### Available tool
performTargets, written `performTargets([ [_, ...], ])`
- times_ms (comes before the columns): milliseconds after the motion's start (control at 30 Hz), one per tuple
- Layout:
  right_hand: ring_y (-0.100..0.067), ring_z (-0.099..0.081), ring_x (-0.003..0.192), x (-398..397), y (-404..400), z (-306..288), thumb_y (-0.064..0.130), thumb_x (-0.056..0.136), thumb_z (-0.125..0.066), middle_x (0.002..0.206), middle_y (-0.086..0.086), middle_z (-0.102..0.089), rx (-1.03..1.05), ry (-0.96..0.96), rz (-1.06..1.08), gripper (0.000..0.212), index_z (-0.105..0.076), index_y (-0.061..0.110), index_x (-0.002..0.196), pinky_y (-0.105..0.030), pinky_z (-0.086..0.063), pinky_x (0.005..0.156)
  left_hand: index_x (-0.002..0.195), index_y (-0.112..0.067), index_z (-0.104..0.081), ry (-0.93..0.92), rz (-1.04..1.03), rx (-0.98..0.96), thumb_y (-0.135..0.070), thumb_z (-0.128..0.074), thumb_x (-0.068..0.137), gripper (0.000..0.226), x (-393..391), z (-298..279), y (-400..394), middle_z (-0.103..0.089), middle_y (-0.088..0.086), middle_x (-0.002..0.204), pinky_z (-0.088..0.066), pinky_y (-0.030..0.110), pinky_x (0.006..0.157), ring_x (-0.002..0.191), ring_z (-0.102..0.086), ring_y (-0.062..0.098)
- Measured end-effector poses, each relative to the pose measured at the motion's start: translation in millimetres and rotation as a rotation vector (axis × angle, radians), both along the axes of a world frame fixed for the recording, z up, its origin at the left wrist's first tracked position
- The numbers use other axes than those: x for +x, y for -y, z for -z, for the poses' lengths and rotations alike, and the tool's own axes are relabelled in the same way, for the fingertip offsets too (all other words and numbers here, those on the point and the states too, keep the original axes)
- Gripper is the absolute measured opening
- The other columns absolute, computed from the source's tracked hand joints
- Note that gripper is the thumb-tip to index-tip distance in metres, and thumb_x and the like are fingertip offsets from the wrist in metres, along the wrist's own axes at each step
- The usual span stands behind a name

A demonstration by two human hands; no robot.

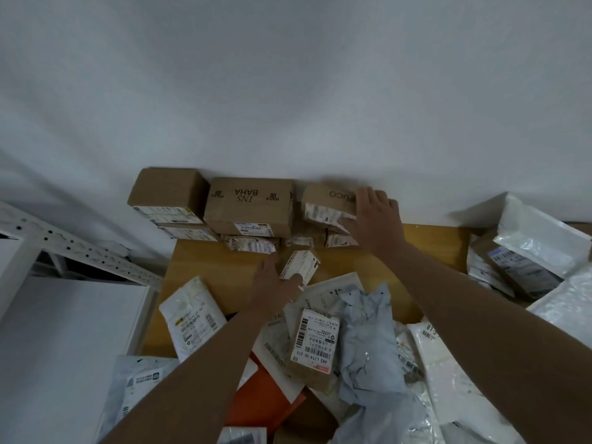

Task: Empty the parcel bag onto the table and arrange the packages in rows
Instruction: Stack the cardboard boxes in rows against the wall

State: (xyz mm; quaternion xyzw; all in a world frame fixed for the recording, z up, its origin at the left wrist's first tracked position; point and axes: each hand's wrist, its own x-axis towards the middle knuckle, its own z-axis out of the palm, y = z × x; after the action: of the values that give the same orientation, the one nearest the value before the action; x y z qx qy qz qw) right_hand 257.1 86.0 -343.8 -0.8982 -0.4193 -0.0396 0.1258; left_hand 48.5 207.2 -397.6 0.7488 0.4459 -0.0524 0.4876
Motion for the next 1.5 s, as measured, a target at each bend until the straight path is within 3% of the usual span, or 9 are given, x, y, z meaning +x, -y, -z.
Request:
performTargets([
  [200, -0.006, -0.067, 0.075, -27, 45, -15, 0.037, 0.089, -0.069, 0.096, 0.008, -0.065, 0.329, -0.606, 0.134, 0.038, -0.052, 0.016, 0.115, -0.024, -0.058, 0.057, 0.100, -0.012, -0.063, 0.204, -0.369, -0.454, -0.025, -0.056, 0.096, 0.015, -3, -9, -1, -0.065, 0.011, 0.097, -0.047, 0.031, 0.066, 0.076, -0.059, 0.019],
  [400, -0.016, -0.071, 0.072, -26, 89, 18, 0.027, 0.095, -0.061, 0.080, 0.000, -0.073, 0.103, -0.946, 0.266, 0.014, -0.070, 0.019, 0.088, -0.030, -0.057, 0.060, 0.097, -0.010, -0.068, 0.050, -0.386, -0.362, -0.036, -0.057, 0.095, 0.028, -12, 1, -11, -0.071, 0.012, 0.095, -0.050, 0.033, 0.073, 0.085, -0.065, 0.025],
  [467, -0.024, -0.067, 0.081, -21, 91, 23, 0.033, 0.093, -0.057, 0.087, -0.002, -0.071, -0.022, -0.841, 0.288, 0.019, -0.068, 0.021, 0.084, -0.033, -0.051, 0.065, 0.103, -0.013, -0.068, -0.011, -0.274, -0.192, -0.041, -0.053, 0.095, 0.033, -16, 6, -14, -0.069, 0.012, 0.105, -0.053, 0.037, 0.086, 0.095, -0.065, 0.027],
  [600, -0.035, -0.063, 0.095, -47, 81, 17, 0.027, 0.087, -0.059, 0.100, -0.014, -0.068, -0.021, -0.055, -0.027, 0.025, -0.054, 0.023, 0.111, -0.044, -0.050, 0.081, 0.137, -0.012, -0.049, -0.187, -0.015, 0.228, -0.040, -0.050, 0.095, 0.050, -25, 2, -6, -0.053, 0.011, 0.133, -0.039, 0.040, 0.102, 0.120, -0.048, 0.029],
  [700, -0.030, -0.044, 0.128, -104, 64, 15, 0.058, 0.090, -0.048, 0.135, -0.007, -0.054, -0.313, -0.341, -0.229, 0.053, -0.050, 0.025, 0.132, -0.046, -0.033, 0.105, 0.128, -0.006, -0.050, -0.125, -0.015, 0.452, -0.033, -0.046, 0.096, 0.042, -37, -14, 18, -0.052, 0.013, 0.126, -0.040, 0.042, 0.098, 0.114, -0.047, 0.030],
  [833, -0.031, -0.034, 0.134, -154, 62, 50, 0.077, 0.082, -0.047, 0.144, -0.008, -0.045, -0.584, -0.435, -0.190, 0.087, -0.032, 0.021, 0.147, -0.046, -0.024, 0.110, 0.109, -0.017, -0.052, -0.130, -0.076, 0.151, -0.039, -0.044, 0.094, 0.028, -63, -24, 57, -0.063, 0.006, 0.109, -0.052, 0.040, 0.086, 0.095, -0.061, 0.022],
  [1133, -0.022, -0.057, 0.093, -152, 62, 68, 0.045, 0.092, -0.055, 0.098, -0.003, -0.059, -0.095, -0.794, 0.208, 0.029, -0.053, 0.017, 0.100, -0.035, -0.045, 0.080, 0.129, -0.014, -0.051, -0.106, -0.274, -0.239, -0.035, -0.049, 0.095, 0.040, -79, -13, 104, -0.061, -0.002, 0.111, -0.048, 0.023, 0.066, 0.090, -0.059, 0.009],
  [1267, -0.026, -0.048, 0.116, -162, 76, 49, 0.027, 0.093, -0.057, 0.126, -0.010, -0.051, 0.079, -0.689, 0.236, 0.041, -0.049, 0.008, 0.129, -0.038, -0.040, 0.097, 0.141, -0.011, -0.043, 0.018, -0.293, -0.120, -0.031, -0.048, 0.100, 0.047, -86, -18, 108, -0.051, 0.004, 0.134, -0.047, 0.023, 0.082, 0.115, -0.055, 0.018],
  [1500, -0.023, -0.053, 0.106, -240, 113, 26, 0.032, 0.097, -0.052, 0.113, -0.006, -0.060, -0.103, -0.659, 0.000, 0.035, -0.056, 0.012, 0.125, -0.031, -0.043, 0.085, 0.108, -0.024, -0.055, -0.073, -0.204, -0.092, -0.023, -0.049, 0.095, 0.015, -125, -12, 115, -0.063, 0.001, 0.108, -0.050, 0.030, 0.074, 0.090, -0.060, 0.013],
])
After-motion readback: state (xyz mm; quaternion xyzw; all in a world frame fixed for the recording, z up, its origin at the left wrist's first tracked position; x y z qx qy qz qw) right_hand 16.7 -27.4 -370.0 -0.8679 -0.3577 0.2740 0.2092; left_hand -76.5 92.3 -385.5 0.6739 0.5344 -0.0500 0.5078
